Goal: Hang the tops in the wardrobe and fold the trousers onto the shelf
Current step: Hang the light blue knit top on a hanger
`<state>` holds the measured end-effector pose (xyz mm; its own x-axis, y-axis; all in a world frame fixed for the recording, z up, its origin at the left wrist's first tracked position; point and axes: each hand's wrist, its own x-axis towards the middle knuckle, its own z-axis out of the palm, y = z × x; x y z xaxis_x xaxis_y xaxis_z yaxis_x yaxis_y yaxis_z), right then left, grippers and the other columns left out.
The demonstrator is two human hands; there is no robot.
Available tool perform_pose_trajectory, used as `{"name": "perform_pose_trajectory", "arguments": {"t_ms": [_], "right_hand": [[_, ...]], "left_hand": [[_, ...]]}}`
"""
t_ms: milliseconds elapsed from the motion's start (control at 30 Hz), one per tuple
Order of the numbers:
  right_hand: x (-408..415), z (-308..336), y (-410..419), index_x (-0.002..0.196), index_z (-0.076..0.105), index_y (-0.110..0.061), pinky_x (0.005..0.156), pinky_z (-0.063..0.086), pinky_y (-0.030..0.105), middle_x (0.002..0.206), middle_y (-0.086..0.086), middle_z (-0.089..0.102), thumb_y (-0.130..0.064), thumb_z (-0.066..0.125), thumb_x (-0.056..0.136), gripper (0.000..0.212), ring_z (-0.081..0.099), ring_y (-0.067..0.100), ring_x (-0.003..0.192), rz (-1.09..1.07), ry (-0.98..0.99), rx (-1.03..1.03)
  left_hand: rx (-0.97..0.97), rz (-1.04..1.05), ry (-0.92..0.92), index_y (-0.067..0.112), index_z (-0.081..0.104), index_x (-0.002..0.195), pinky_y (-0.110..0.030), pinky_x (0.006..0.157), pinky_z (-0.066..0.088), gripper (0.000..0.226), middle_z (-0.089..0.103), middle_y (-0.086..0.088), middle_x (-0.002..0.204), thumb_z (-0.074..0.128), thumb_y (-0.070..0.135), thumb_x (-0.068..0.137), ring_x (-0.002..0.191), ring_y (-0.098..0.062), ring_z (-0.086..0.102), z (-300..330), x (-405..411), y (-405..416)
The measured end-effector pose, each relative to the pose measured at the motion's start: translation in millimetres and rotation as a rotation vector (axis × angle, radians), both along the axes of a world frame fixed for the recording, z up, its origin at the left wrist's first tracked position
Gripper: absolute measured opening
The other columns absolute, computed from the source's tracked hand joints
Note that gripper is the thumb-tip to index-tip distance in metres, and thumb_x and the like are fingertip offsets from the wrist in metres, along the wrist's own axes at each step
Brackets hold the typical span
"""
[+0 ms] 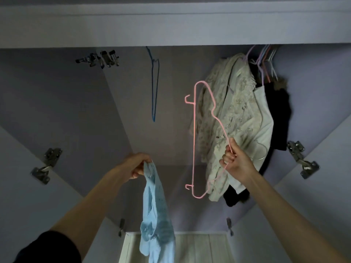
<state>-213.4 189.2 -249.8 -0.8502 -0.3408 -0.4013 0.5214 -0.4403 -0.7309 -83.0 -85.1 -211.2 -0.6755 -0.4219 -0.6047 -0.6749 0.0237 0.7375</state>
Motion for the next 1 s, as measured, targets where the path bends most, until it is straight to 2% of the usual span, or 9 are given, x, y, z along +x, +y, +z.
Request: {"name": "perform_pose_trajectory", "arguments": {"t_ms": [133,300,433,600,700,1000], "right_hand": [[3,11,-8,0.049,0.052,-0.021,0.061,0.034,0.024,0.038,-0.008,0.028,-0.049,0.060,0.074,0.039,0.028,0.007,0.036,0.012,-0.004,-0.258],[5,27,-25,0.050,0.050,-0.020,0.063,0.034,0.025,0.040,-0.007,0.031,-0.051,0.059,0.075,0.041,0.030,0.008,0.039,0.038,0.037,-0.446],[11,26,-40,0.048,0.049,-0.020,0.063,0.032,0.025,0.040,-0.007,0.029,-0.049,0.056,0.078,0.042,0.028,0.009,0.039,0.040,0.029,-0.462],[16,26,-57,0.044,0.047,-0.021,0.062,0.030,0.025,0.037,-0.007,0.027,-0.045,0.054,0.080,0.044,0.027,0.008,0.037,0.028,0.043,-0.447],[16,26,-62,0.041,0.043,-0.022,0.062,0.031,0.024,0.036,-0.007,0.025,-0.044,0.060,0.074,0.043,0.025,0.009,0.037,-0.006,0.041,-0.431],[25,8,-83,0.040,0.041,-0.021,0.059,0.026,0.024,0.037,-0.007,0.025,-0.038,0.056,0.077,0.043,0.024,0.008,0.035,0.011,-0.026,-0.319]], "left_hand": [[-0.016,0.006,0.001,0.011,0.061,0.069,-0.014,0.035,0.023,0.013,0.055,0.001,0.044,0.061,0.009,0.083,0.030,-0.006,0.046,5,3,0],[-0.089,0.038,0.054,0.011,0.060,0.065,-0.014,0.034,0.024,0.018,0.055,0.003,0.040,0.067,0.015,0.081,0.029,-0.005,0.047,12,5,-7],[-0.147,0.043,0.074,0.014,0.058,0.060,-0.019,0.043,0.026,0.024,0.056,0.005,0.039,0.068,0.020,0.081,0.030,-0.003,0.049,15,4,-10],[-0.102,0.075,0.120,0.014,0.062,0.068,-0.016,0.041,0.027,0.017,0.062,0.004,0.047,0.065,0.020,0.083,0.039,-0.005,0.058,13,6,-6],[-0.029,0.080,0.142,0.012,0.064,0.076,-0.017,0.041,0.028,0.011,0.065,0.000,0.052,0.062,0.016,0.085,0.043,-0.008,0.061,16,8,-1],[-0.008,0.000,0.268,0.014,0.063,0.070,-0.020,0.057,0.036,0.027,0.065,0.003,0.055,0.054,0.025,0.093,0.046,-0.004,0.058,50,-2,-2]]}}
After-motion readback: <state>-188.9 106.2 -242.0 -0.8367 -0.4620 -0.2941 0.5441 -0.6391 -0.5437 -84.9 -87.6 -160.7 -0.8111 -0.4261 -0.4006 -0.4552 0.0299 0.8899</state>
